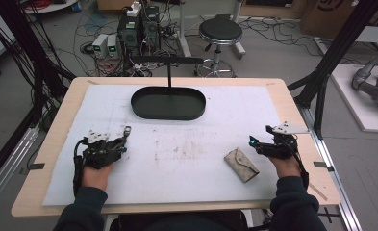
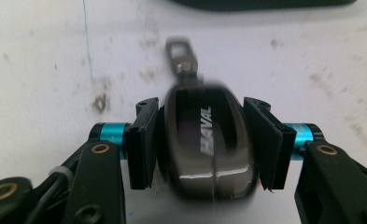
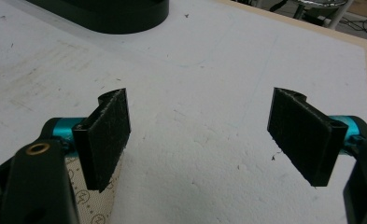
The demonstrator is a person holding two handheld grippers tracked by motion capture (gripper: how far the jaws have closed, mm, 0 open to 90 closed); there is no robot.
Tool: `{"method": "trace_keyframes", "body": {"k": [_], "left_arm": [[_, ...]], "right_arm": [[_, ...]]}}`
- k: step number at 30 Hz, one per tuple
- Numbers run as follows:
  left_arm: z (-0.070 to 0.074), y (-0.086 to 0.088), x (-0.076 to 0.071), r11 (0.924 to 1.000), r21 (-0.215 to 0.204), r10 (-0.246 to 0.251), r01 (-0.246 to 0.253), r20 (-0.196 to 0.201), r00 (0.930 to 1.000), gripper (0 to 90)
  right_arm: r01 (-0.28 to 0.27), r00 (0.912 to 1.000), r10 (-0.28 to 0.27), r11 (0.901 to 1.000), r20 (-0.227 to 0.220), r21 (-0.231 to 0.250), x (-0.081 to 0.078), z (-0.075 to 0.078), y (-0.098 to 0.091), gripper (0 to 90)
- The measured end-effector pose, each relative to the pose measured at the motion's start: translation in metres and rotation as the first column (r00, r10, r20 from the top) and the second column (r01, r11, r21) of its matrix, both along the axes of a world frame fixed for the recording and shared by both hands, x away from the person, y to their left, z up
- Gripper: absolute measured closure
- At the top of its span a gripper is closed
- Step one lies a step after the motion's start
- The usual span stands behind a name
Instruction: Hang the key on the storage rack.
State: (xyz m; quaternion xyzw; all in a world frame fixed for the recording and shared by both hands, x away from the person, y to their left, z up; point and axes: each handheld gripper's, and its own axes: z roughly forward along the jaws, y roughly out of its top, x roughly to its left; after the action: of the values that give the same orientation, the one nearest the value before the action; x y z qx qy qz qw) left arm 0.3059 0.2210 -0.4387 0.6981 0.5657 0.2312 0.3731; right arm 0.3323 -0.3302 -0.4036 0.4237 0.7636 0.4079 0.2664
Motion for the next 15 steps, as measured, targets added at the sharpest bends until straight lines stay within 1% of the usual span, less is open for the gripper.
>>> {"method": "trace_keyframes", "body": {"k": [1, 2, 4, 5, 7, 8, 9, 10, 11, 14, 15], "left_arm": [[-0.003, 0.0, 0.0, 1.0, 0.004, -0.005, 0.005, -0.016, 0.9999, 48.1], [-0.003, -0.001, -0.001, 1.0, 0.008, -0.001, 0.001, -0.011, 0.9999, 49.8], [-0.002, -0.002, -0.001, 0.9997, 0.024, -0.005, 0.006, -0.016, 0.9999, 49.8], [-0.002, -0.003, -0.001, 0.9994, 0.033, -0.006, 0.006, -0.01, 0.9999, 49.8], [-0.003, -0.005, 0.0, 0.9984, 0.056, -0.01, 0.01, -0.004, 0.9999, 49.7], [-0.004, -0.006, 0.002, 0.9974, 0.07, -0.017, 0.018, -0.009, 0.9998, 49.1], [-0.006, -0.009, 0.004, 0.9949, 0.097, -0.023, 0.025, -0.025, 0.9994, 47.7], [-0.009, -0.01, 0.007, 0.9931, 0.114, -0.023, 0.027, -0.036, 0.9991, 43.4], [-0.011, -0.012, 0.009, 0.9924, 0.121, -0.019, 0.024, -0.042, 0.9989, 39.5], [-0.009, -0.012, 0.016, 0.9916, 0.13, -0.003, 0.007, -0.035, 0.9994, 31.3], [-0.008, -0.012, 0.02, 0.9927, 0.121, 0.003, 0.002, -0.037, 0.9993, 30.4]], "right_arm": [[0.0, 1.0, 0.0, 1.0, 0.0, 0.0, 0.0, 0.0, 0.0, 21.7], [0.001, 1.0, -0.001, 1.0, 0.0, 0.001, 0.0, 0.0, 0.0, 21.7], [0.001, 1.0, -0.001, 1.0, -0.001, 0.003, 0.0, 0.0, -0.001, 21.7], [0.001, 1.0, -0.001, 1.0, -0.001, 0.001, 0.0, 0.0, -0.001, 21.7], [0.0, 1.0, 0.0, 1.0, -0.001, 0.0, 0.0, 0.0, -0.001, 21.7], [-0.001, 1.0, 0.001, 1.0, -0.002, -0.002, 0.0, -0.001, 0.0, 21.7], [-0.001, 1.0, 0.001, 1.0, -0.004, 0.001, 0.0, -0.001, 0.0, 21.7], [-0.004, 1.0, 0.004, 1.0, -0.003, 0.001, 0.0, -0.001, 0.0, 21.7], [-0.006, 1.0, 0.006, 1.0, -0.003, -0.002, 0.001, -0.001, 0.001, 21.7], [-0.008, 1.0, 0.008, 1.0, -0.004, -0.005, 0.0, -0.001, 0.002, 21.7], [-0.008, 1.0, 0.008, 1.0, -0.006, -0.005, 0.0, -0.001, 0.002, 21.7]]}}
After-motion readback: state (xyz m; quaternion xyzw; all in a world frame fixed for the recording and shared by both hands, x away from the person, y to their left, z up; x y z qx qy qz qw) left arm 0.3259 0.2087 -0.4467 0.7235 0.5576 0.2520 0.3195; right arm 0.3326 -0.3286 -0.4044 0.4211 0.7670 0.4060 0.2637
